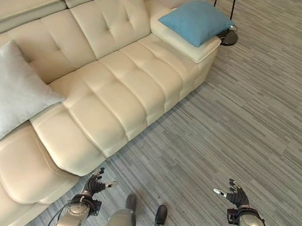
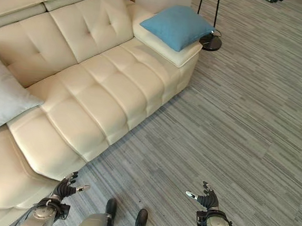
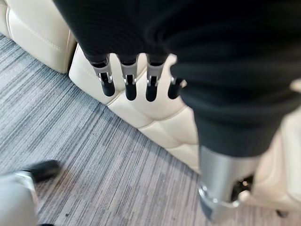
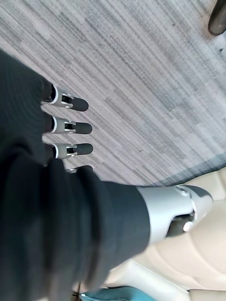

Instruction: Pick up all the scattered cushions and arrange them neatly on the sofa.

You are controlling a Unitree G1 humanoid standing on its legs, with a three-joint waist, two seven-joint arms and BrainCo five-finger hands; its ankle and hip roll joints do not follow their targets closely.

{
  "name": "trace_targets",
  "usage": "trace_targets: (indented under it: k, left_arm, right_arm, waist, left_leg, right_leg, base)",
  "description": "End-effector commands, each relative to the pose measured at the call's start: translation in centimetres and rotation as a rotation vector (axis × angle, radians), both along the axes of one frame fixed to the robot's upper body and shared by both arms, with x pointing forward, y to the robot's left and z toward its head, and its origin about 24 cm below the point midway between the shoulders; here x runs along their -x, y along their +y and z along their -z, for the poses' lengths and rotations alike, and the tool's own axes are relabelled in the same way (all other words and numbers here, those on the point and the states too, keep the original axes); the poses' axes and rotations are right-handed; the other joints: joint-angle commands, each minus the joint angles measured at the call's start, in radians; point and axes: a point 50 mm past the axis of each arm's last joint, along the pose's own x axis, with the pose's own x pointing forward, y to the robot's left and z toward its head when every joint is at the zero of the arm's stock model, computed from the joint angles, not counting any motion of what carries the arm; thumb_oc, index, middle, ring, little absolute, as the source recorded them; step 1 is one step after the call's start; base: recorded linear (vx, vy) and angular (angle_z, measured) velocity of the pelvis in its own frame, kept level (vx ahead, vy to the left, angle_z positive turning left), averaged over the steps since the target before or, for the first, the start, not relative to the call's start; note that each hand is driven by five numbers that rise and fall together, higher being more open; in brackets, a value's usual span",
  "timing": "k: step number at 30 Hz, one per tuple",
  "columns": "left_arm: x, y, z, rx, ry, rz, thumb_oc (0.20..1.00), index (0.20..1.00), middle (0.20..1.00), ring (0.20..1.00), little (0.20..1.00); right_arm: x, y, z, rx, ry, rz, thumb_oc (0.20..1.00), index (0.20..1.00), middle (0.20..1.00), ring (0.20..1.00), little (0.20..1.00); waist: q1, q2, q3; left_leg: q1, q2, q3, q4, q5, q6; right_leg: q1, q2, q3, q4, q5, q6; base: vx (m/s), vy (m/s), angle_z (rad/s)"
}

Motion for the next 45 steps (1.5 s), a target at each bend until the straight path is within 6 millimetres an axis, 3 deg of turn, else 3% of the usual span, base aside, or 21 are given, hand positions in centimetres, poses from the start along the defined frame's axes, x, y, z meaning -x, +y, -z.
trace_targets:
  k: [1, 5, 7, 8, 9, 12, 15, 16, 18, 20, 22, 23, 24, 27, 28, 29, 33, 35, 40, 43, 45]
  left_arm:
    - [-0.5, 1.4, -1.1, -0.078, -0.039, 0.023, 1.0, 1.0, 1.0, 1.0, 1.0]
    - [0.8, 2.7, -0.7, -0.104, 0.008, -0.002, 1.0, 1.0, 1.0, 1.0, 1.0]
    - [0.6, 4.1, -1.7, -0.134, -0.02, -0.02, 1.0, 1.0, 1.0, 1.0, 1.0]
    - [0.6, 4.6, -2.1, -0.15, -0.032, -0.038, 1.0, 1.0, 1.0, 1.0, 1.0]
    - [0.7, 4.6, -2.0, -0.144, -0.032, -0.05, 1.0, 1.0, 1.0, 1.0, 1.0]
    - [0.7, 4.4, -1.7, -0.134, -0.028, -0.062, 1.0, 1.0, 1.0, 1.0, 1.0]
    - [0.6, 4.2, -1.6, -0.133, -0.029, -0.057, 1.0, 1.0, 1.0, 1.0, 1.0]
    - [0.5, 4.0, -1.5, -0.128, -0.03, -0.059, 1.0, 1.0, 1.0, 1.0, 1.0]
    - [0.4, 3.7, -1.5, -0.125, -0.038, -0.06, 1.0, 1.0, 1.0, 1.0, 1.0]
    - [0.5, 3.5, -1.4, -0.127, -0.034, -0.05, 1.0, 1.0, 1.0, 1.0, 1.0]
    - [1.3, 3.3, -0.9, -0.114, -0.012, -0.057, 1.0, 1.0, 1.0, 1.0, 1.0]
    - [1.6, 3.2, -0.6, -0.105, 0.004, -0.055, 1.0, 1.0, 1.0, 1.0, 1.0]
    - [1.6, 2.7, -0.4, -0.086, 0.012, -0.046, 1.0, 1.0, 1.0, 1.0, 1.0]
    - [1.3, 2.3, -0.4, -0.072, 0.01, -0.027, 1.0, 1.0, 1.0, 1.0, 1.0]
    - [1.1, 2.1, -0.4, -0.069, 0.006, -0.024, 1.0, 1.0, 1.0, 1.0, 1.0]
    - [0.7, 1.9, -0.5, -0.066, -0.002, -0.014, 1.0, 1.0, 1.0, 1.0, 1.0]
    - [0.4, 1.3, -0.5, -0.064, -0.01, 0.018, 1.0, 1.0, 1.0, 1.0, 1.0]
    - [0.5, 1.3, -0.5, -0.067, -0.009, 0.025, 1.0, 1.0, 1.0, 1.0, 1.0]
    - [1.3, 1.4, 0.1, -0.072, 0.024, 0.017, 1.0, 1.0, 1.0, 1.0, 1.0]
    - [2.1, 1.9, 0.1, -0.06, 0.032, -0.019, 1.0, 1.0, 1.0, 1.0, 1.0]
    - [2.0, 2.1, 0.1, -0.068, 0.035, -0.02, 1.0, 1.0, 1.0, 1.0, 1.0]
  right_arm:
    - [-0.3, -0.6, -0.7, 0.021, -0.05, 0.015, 1.0, 1.0, 1.0, 1.0, 1.0]
    - [0.3, 0.2, -0.2, -0.013, -0.033, -0.005, 1.0, 1.0, 1.0, 1.0, 1.0]
    - [-0.3, 0.8, -0.6, -0.067, -0.069, -0.006, 1.0, 1.0, 1.0, 1.0, 1.0]
    - [-0.8, 1.3, -0.9, -0.086, -0.092, -0.012, 1.0, 1.0, 1.0, 1.0, 1.0]
    - [-1.0, 1.8, -0.8, -0.105, -0.095, -0.024, 1.0, 1.0, 1.0, 1.0, 1.0]
    - [-1.6, 1.9, -1.2, -0.093, -0.108, -0.039, 1.0, 1.0, 1.0, 1.0, 1.0]
    - [-1.7, 1.9, -1.3, -0.086, -0.11, -0.045, 1.0, 1.0, 1.0, 1.0, 1.0]
    - [-1.7, 2.0, -1.2, -0.073, -0.101, -0.054, 1.0, 1.0, 1.0, 1.0, 1.0]
    - [-1.7, 2.0, -1.2, -0.058, -0.094, -0.061, 1.0, 1.0, 1.0, 1.0, 1.0]
    - [-1.2, 2.1, -1.0, -0.061, -0.086, -0.062, 1.0, 1.0, 1.0, 1.0, 1.0]
    - [-0.7, 2.2, -0.6, -0.071, -0.072, -0.07, 1.0, 1.0, 1.0, 1.0, 1.0]
    - [-0.7, 2.1, -0.5, -0.058, -0.056, -0.076, 1.0, 1.0, 1.0, 1.0, 1.0]
    - [-0.8, 1.7, -0.8, -0.054, -0.075, -0.056, 1.0, 1.0, 1.0, 1.0, 1.0]
    - [-1.0, 1.3, -1.2, -0.055, -0.097, -0.036, 1.0, 1.0, 1.0, 1.0, 1.0]
    - [-1.2, 1.1, -1.3, -0.048, -0.097, -0.037, 1.0, 1.0, 1.0, 1.0, 1.0]
    - [-1.4, 1.0, -1.4, -0.042, -0.103, -0.04, 1.0, 1.0, 1.0, 1.0, 1.0]
    - [-1.6, 0.8, -1.6, -0.023, -0.105, -0.046, 1.0, 1.0, 1.0, 1.0, 1.0]
    - [-1.5, 0.5, -1.6, -0.01, -0.103, -0.043, 1.0, 1.0, 1.0, 1.0, 1.0]
    - [-1.0, 0.6, -1.0, -0.004, -0.071, -0.048, 1.0, 1.0, 1.0, 1.0, 1.0]
    - [-1.4, 1.4, -1.3, 0.004, -0.08, -0.104, 1.0, 1.0, 1.0, 1.0, 1.0]
    - [-1.4, 1.7, -1.1, -0.003, -0.072, -0.114, 1.0, 1.0, 1.0, 1.0, 1.0]
  waist:
    - [0.044, 0.005, -0.011]
    - [0.045, -0.007, -0.03]
    - [0.044, -0.02, -0.033]
    - [0.049, -0.008, -0.025]
    - [0.042, 0.006, -0.016]
    - [0.014, 0.014, 0.003]
    - [0.007, 0.016, 0.011]
    - [-0.007, 0.018, 0.015]
    - [-0.011, 0.025, 0.021]
    - [-0.024, 0.019, 0.009]
    - [-0.028, 0.015, -0.016]
    - [-0.023, 0.023, -0.023]
    - [-0.028, 0.025, -0.023]
    - [-0.031, 0.021, -0.026]
    - [-0.024, 0.016, -0.023]
    - [-0.013, 0.017, -0.018]
    - [0.018, 0.012, -0.012]
    - [0.032, 0.022, -0.012]
    - [0.044, 0.043, -0.028]
    - [0.058, 0.072, -0.01]
    - [0.054, 0.079, -0.003]
  left_leg:
    - [-0.073, 0.0, -0.021, 0.098, 0.065, 0.034]
    - [-0.018, 0.015, -0.01, 0.133, 0.03, 0.074]
    - [0.024, 0.017, 0.024, 0.165, -0.047, 0.116]
    - [0.039, 0.037, 0.044, 0.179, -0.076, 0.133]
    - [0.096, 0.041, 0.041, 0.159, -0.097, 0.141]
    - [0.202, 0.036, 0.049, 0.106, -0.132, 0.14]
    - [0.237, 0.037, 0.048, 0.091, -0.149, 0.137]
    - [0.301, 0.037, 0.04, 0.065, -0.176, 0.123]
    - [0.369, 0.054, 0.035, 0.055, -0.22, 0.105]
    - [0.426, 0.065, 0.01, 0.065, -0.253, 0.084]
    - [0.44, 0.094, 0.001, 0.132, -0.203, 0.057]
    - [0.429, 0.12, 0.013, 0.187, -0.183, 0.051]
    - [0.352, 0.156, 0.014, 0.362, -0.082, 0.04]
    - [0.283, 0.179, 0.036, 0.469, -0.021, 0.043]
    - [0.251, 0.148, 0.023, 0.498, -0.052, 0.056]
    - [0.218, 0.092, -0.006, 0.491, -0.089, 0.065]
    - [0.143, -0.03, -0.033, 0.348, -0.167, 0.09]
    - [0.139, -0.064, -0.059, 0.233, -0.125, 0.086]
    - [0.211, -0.06, -0.082, 0.104, -0.08, 0.099]
    - [0.256, -0.039, -0.063, 0.069, -0.071, 0.132]
    - [0.281, -0.027, -0.068, 0.05, -0.073, 0.14]
  right_leg:
    - [0.051, -0.03, 0.097, 0.089, -0.116, 0.109]
    - [0.071, -0.068, 0.163, 0.148, -0.155, 0.136]
    - [-0.006, -0.115, 0.188, 0.337, -0.081, 0.177]
    - [-0.066, -0.145, 0.144, 0.434, -0.029, 0.184]
    - [-0.138, -0.146, 0.101, 0.47, -0.035, 0.161]
    - [-0.248, -0.146, 0.026, 0.343, -0.025, 0.165]
    - [-0.272, -0.146, 0.004, 0.288, -0.003, 0.171]
    - [-0.307, -0.147, -0.033, 0.185, 0.034, 0.19]
    - [-0.343, -0.157, -0.098, 0.111, 0.072, 0.206]
    - [-0.335, -0.161, -0.076, 0.109, 0.079, 0.206]
    - [-0.301, -0.154, -0.068, 0.128, 0.114, 0.188]
    - [-0.276, -0.146, -0.073, 0.133, 0.1, 0.175]
    - [-0.23, -0.12, -0.064, 0.136, 0.07, 0.139]
    - [-0.195, -0.107, -0.061, 0.137, 0.034, 0.106]
    - [-0.183, -0.104, -0.048, 0.136, 0.026, 0.1]
    - [-0.161, -0.092, -0.03, 0.132, 0.018, 0.1]
    - [-0.11, -0.082, 0.006, 0.115, 0.002, 0.117]
    - [-0.089, -0.059, 0.015, 0.111, -0.003, 0.12]
    - [-0.052, -0.027, 0.031, 0.125, -0.024, 0.129]
    - [-0.143, -0.063, 0.003, 0.354, -0.016, 0.175]
    - [-0.195, -0.09, 0.008, 0.431, 0.002, 0.188]
  base:
    - [0.25, 0.085, -1.42]
    - [0.45, 0.248, -1.22]
    - [0.48, 0.292, -1.11]
    - [0.46, 0.277, -1.21]
    - [0.4, 0.178, -0.98]
    - [0.41, 0.056, -0.55]
    - [0.27, -0.058, -0.02]
    - [0.46, -0.095, 0.16]
    - [0.55, -0.181, 0.21]
    - [0.5, -0.221, 0.25]
    - [0.54, -0.284, 0.31]
    - [0.56, -0.404, 0.24]
    - [0.33, -0.279, 0.56]
    - [0.25, -0.216, 0.57]
    - [0.25, -0.133, 0.22]
    - [0.27, -0.092, -0.1]
    - [0.22, -0.031, -0.76]
    - [0.16, 0.001, -0.22]
    - [0.11, 0.025, -0.39]
    - [0.02, 0.082, -0.32]
    - [0.04, -0.032, -0.72]
